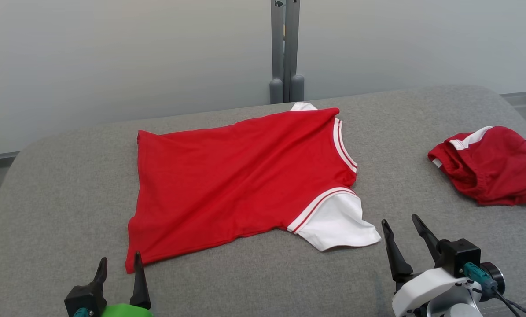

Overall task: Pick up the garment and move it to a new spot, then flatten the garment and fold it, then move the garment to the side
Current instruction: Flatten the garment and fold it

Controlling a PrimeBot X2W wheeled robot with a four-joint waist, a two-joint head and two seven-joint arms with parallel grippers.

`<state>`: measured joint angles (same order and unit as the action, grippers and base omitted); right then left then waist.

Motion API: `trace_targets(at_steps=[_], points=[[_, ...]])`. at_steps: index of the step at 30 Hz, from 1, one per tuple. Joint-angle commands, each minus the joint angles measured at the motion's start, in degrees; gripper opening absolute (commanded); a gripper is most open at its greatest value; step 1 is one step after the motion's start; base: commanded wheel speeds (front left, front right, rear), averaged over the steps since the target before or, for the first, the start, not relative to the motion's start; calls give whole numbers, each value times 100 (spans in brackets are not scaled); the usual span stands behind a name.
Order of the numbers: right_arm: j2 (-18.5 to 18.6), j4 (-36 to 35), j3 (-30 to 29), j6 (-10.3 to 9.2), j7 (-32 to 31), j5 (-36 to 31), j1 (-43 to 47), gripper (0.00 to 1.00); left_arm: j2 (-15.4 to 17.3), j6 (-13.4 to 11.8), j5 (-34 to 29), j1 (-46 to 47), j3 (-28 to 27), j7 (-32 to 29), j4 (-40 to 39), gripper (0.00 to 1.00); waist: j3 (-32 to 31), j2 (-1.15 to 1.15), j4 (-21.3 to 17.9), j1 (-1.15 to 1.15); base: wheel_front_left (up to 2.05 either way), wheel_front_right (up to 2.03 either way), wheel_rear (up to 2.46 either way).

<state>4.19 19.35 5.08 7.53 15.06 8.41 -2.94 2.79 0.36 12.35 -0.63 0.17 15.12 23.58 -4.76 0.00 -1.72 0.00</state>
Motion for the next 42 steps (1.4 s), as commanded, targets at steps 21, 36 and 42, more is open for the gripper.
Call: trace_targets(at_steps=[21,36,42], points=[[-24,777,-124,-9,13,145,-384,100,23,-167,240,435,222,3,427,100,921,0,-52,0,0,0,0],[-81,1307,-31,-9,14,219,-963,100,23,-227,228,906,276,3,513,100,1630,0,68,0,0,0,0],[-98,1456,-47,-9,13,259,-1060,100,23,-218,142,1058,160,3,514,100,1730,0,114,0,0,0,0]])
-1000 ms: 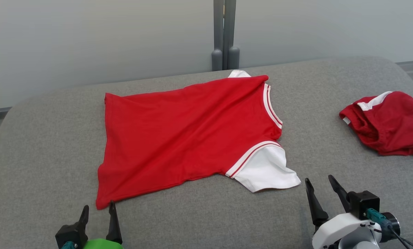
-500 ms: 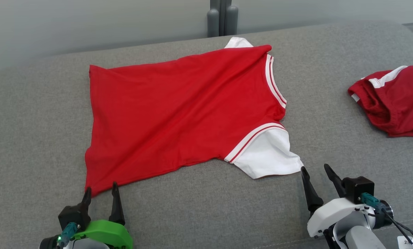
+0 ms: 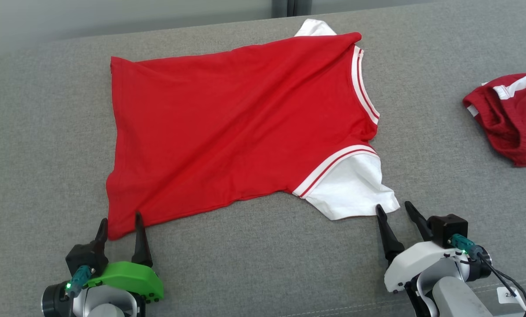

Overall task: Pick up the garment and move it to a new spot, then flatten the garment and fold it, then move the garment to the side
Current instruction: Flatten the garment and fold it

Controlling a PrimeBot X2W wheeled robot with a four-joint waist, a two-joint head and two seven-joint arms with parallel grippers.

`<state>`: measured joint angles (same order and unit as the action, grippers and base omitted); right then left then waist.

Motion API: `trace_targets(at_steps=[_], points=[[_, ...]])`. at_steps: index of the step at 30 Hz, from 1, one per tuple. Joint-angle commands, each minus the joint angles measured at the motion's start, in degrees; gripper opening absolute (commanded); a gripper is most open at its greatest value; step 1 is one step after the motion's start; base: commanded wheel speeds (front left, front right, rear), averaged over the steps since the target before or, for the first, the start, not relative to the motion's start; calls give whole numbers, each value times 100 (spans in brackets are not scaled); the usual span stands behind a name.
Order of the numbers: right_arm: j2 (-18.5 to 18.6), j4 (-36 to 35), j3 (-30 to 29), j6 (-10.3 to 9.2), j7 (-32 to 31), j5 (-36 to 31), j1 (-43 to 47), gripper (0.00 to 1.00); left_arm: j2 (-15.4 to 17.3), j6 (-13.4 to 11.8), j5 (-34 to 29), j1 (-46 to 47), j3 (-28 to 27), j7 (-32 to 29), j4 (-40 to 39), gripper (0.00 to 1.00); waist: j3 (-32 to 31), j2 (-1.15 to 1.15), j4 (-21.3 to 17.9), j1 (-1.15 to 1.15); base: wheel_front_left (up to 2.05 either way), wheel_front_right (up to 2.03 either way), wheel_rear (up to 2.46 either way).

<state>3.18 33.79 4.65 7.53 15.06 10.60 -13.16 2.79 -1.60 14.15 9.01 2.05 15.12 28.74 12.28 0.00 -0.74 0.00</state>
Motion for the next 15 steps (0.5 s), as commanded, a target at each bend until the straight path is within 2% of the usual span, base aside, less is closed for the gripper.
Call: trace_targets(at_steps=[1,9,15], points=[[3,14,2,-9,13,44,-53,100,24,6,-67,127,-67,3,15,100,45,0,19,0,0,0,0],[-6,-11,94,-9,13,38,-137,100,21,69,-57,345,-283,3,321,100,133,0,-15,0,0,0,0],[-8,-63,149,-9,13,80,-150,100,24,137,200,414,-315,2,749,100,134,0,-78,0,0,0,0]])
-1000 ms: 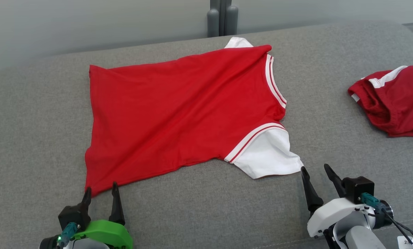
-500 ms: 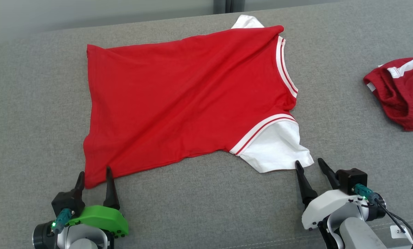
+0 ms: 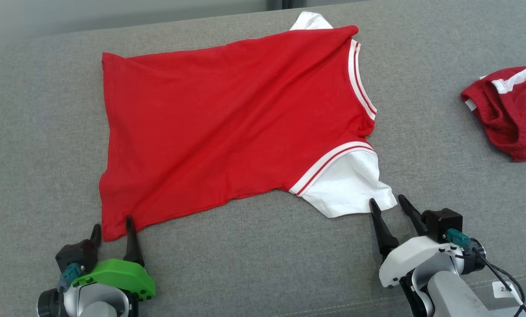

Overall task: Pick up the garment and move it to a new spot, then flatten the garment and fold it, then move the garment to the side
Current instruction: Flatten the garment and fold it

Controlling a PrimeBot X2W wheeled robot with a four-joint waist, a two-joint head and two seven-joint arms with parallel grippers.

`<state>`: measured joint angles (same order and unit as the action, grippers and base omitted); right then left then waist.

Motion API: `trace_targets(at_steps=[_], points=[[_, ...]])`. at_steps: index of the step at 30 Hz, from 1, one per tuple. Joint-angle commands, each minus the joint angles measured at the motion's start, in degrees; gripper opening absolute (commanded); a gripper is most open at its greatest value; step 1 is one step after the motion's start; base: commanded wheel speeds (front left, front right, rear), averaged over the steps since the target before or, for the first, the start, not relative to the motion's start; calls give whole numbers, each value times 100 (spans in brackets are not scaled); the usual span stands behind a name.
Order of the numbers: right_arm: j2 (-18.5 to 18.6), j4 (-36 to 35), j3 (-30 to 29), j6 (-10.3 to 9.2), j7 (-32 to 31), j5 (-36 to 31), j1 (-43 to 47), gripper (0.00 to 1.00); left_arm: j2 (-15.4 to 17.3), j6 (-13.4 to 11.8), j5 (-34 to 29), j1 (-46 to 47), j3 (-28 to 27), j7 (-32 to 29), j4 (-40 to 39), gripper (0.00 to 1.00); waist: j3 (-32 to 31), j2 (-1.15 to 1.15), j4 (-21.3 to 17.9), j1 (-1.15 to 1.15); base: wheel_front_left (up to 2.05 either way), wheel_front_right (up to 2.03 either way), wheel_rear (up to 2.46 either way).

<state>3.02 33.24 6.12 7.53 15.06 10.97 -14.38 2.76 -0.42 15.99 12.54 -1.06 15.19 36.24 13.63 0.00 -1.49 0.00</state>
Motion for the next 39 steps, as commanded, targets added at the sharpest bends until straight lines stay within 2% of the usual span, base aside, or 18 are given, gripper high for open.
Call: trace_targets(at_steps=[1,6,7,8,9,12,14,16,17,18,19,25,35,39], points=[[9,-18,1,-9,13,50,-26,100,26,23,42,75,-9,-8,53,100,-6,0,-10,0,0,0,0],[10,-55,10,-9,13,73,-13,100,22,10,143,81,23,-11,192,100,-24,0,-28,0,0,0,0],[16,-59,14,-9,13,75,-10,100,21,4,160,83,30,-11,199,79,-32,0,-30,0,0,0,0],[20,-63,20,-9,13,83,-5,100,21,5,173,81,32,-11,199,22,-42,0,-31,0,0,0,0],[23,-63,26,-9,13,91,1,100,21,13,185,77,25,-10,175,0,-52,0,-33,0,0,0,0],[23,0,69,-9,13,126,13,100,21,47,174,33,1,-9,183,0,-80,0,-35,0,0,0,0],[21,92,110,-9,13,161,11,95,23,93,180,-1,18,-9,186,0,-101,0,-24,0,0,0,0],[21,218,119,-9,13,191,-25,61,23,116,196,-26,50,-9,197,0,-116,0,-5,0,0,0,0],[19,273,124,-9,11,226,-44,53,23,131,205,-36,67,-9,197,0,-124,0,6,0,0,0,0],[16,339,159,-9,11,264,-50,37,23,145,212,-44,96,-9,203,0,-133,0,18,0,0,0,0],[13,375,176,-8,3,300,-62,2,23,156,216,-45,119,-9,205,0,-142,0,28,0,0,0,0],[13,274,101,-9,6,394,-12,0,25,213,158,-138,107,-8,183,0,-329,0,31,0,0,0,0],[7,-350,-147,-9,7,423,571,0,29,338,38,-665,-1,-3,-65,0,-1328,0,-76,0,0,0,0],[4,-935,-283,-9,8,559,745,0,28,393,-142,-715,-10,-3,-334,0,-1573,0,-110,0,0,0,0]])
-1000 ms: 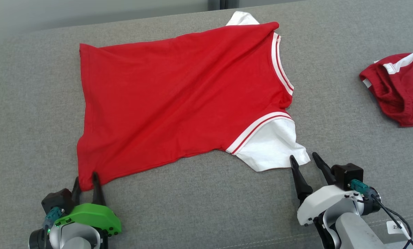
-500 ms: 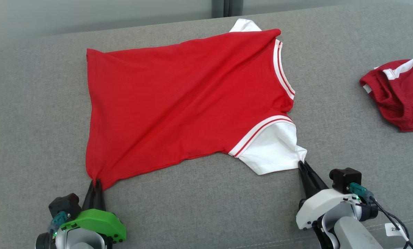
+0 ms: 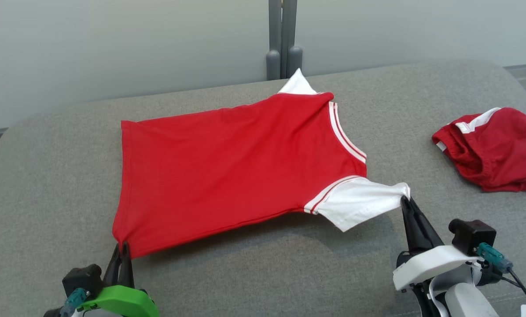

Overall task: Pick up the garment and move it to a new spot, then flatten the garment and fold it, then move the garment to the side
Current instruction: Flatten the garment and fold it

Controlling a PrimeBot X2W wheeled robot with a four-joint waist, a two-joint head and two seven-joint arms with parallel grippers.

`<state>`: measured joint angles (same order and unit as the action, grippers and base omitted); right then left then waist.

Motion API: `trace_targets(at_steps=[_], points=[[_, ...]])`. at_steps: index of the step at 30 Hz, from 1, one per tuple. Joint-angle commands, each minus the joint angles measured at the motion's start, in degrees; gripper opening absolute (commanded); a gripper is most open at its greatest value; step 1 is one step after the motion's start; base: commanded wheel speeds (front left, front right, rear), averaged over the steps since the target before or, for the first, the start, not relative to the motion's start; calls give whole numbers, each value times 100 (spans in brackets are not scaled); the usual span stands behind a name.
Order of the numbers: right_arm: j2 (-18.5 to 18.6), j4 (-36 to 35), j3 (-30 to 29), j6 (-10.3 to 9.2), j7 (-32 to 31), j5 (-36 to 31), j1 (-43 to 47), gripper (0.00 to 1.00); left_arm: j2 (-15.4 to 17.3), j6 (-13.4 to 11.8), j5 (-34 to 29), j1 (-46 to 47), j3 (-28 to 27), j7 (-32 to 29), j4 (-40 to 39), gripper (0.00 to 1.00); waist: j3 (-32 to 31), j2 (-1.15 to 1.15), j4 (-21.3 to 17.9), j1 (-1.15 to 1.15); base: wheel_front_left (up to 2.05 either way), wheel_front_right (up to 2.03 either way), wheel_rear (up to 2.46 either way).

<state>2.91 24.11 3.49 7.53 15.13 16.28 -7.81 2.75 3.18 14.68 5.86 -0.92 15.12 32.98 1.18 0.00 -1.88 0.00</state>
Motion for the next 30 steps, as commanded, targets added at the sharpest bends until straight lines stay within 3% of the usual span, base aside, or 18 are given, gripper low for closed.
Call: trace_targets(at_steps=[1,6,11,18,22,25,30], points=[[16,-198,-34,-9,-1,58,96,0,28,60,-85,3,-32,3,-71,0,-360,0,-80,0,0,0,0],[164,-1031,64,-9,0,150,-301,0,225,249,-425,678,-52,3,-369,0,-321,0,-125,0,0,0,0],[643,-1143,418,-8,0,18,-1345,0,666,369,-726,1958,285,2,24,0,-55,0,-145,0,0,0,0],[1174,-318,960,-8,-1,-23,-3271,0,1009,424,-1007,4018,923,-235,923,0,1098,0,-151,0,0,0,0],[1241,467,1206,-8,-1,14,-4430,0,1063,427,-1089,5136,1124,-260,1361,0,1841,0,-173,0,0,0,0],[1307,1004,1298,-8,-1,-260,-5665,0,1038,288,-1320,6190,1306,-159,1628,0,2450,0,-209,0,0,0,0],[1350,1213,1065,-10,0,-753,-7070,0,1136,-23,-1491,7402,1307,-9,1578,0,2752,0,-263,0,0,0,0]])
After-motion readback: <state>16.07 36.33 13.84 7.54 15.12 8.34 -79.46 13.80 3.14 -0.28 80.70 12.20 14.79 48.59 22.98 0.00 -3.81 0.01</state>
